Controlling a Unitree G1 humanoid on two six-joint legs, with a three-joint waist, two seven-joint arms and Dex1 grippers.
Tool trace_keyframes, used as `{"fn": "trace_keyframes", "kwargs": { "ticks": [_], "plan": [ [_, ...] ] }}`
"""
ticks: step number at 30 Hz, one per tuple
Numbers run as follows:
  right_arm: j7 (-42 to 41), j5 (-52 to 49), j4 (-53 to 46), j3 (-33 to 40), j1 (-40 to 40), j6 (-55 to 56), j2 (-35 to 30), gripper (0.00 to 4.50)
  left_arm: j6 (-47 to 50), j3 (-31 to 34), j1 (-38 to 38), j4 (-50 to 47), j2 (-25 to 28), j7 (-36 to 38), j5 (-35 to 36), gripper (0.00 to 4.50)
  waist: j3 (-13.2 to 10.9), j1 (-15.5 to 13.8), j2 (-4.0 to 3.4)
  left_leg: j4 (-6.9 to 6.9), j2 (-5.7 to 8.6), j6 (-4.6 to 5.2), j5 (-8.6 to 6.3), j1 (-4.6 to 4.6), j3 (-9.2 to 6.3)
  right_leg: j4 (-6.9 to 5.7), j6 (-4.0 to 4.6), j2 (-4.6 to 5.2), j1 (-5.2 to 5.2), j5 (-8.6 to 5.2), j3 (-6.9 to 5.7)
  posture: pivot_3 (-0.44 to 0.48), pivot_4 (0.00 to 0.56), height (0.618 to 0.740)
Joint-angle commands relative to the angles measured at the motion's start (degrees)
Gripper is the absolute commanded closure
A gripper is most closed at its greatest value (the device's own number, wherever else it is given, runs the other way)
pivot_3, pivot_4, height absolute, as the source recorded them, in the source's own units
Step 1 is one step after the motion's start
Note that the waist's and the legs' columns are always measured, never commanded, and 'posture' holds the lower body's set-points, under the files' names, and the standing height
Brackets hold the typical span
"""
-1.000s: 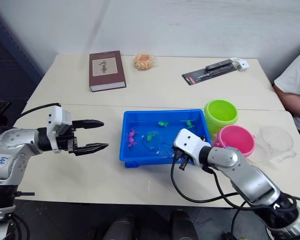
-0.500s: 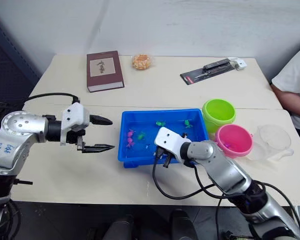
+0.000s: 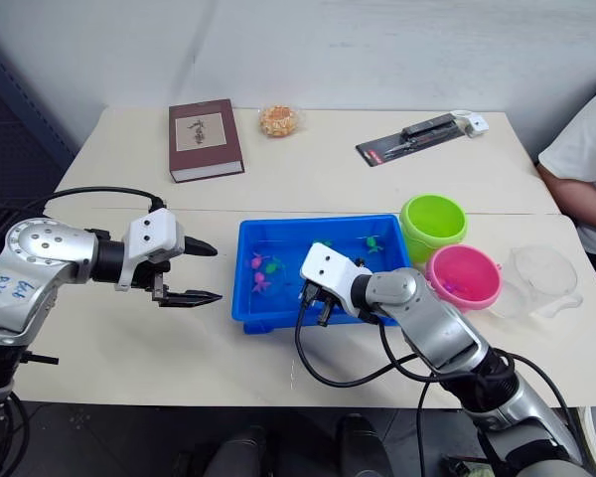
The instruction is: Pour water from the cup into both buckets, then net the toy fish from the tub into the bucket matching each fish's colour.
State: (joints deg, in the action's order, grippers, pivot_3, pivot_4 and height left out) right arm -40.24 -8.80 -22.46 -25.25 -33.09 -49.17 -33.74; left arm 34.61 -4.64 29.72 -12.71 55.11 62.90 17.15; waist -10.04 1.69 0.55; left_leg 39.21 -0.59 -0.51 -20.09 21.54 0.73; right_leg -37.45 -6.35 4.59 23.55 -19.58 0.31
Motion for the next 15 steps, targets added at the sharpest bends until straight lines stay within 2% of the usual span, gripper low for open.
{"fn": "trace_keyframes", "kwargs": {
  "ticks": [1, 8, 15],
  "plan": [
    [-1.98, -1.70, -2.92, 3.09, -1.52, -0.81, -0.86, 4.50, 0.24, 2.37, -0.15, -0.53, 0.59, -0.42, 0.59, 0.01, 0.00, -0.04, 0.00, 0.00, 0.00, 0.00, 0.00, 0.00, 0.00, 0.00, 0.00, 0.01, 0.00, 0.00, 0.00, 0.000, 0.150, 0.738],
    [-3.67, -4.59, -4.02, 6.68, -0.90, -2.47, -1.18, 4.50, 0.59, 3.13, -0.69, -0.37, 0.13, -1.04, 1.20, 0.01, 0.00, -0.07, 0.00, 0.00, 0.00, 0.00, 0.00, 0.00, 0.00, 0.00, 0.00, 0.03, 0.00, 0.00, 0.02, 0.000, 0.150, 0.738],
    [-6.94, -10.26, -6.57, 13.56, 1.42, -5.52, -5.54, 4.50, 0.73, 4.31, -1.12, -0.06, -0.90, -1.73, 2.29, 0.01, 0.00, -0.13, 0.00, 0.00, 0.02, 0.01, 0.00, 0.01, -0.01, 0.01, 0.00, 0.07, -0.01, 0.00, 0.03, 0.000, 0.150, 0.738]
  ]
}}
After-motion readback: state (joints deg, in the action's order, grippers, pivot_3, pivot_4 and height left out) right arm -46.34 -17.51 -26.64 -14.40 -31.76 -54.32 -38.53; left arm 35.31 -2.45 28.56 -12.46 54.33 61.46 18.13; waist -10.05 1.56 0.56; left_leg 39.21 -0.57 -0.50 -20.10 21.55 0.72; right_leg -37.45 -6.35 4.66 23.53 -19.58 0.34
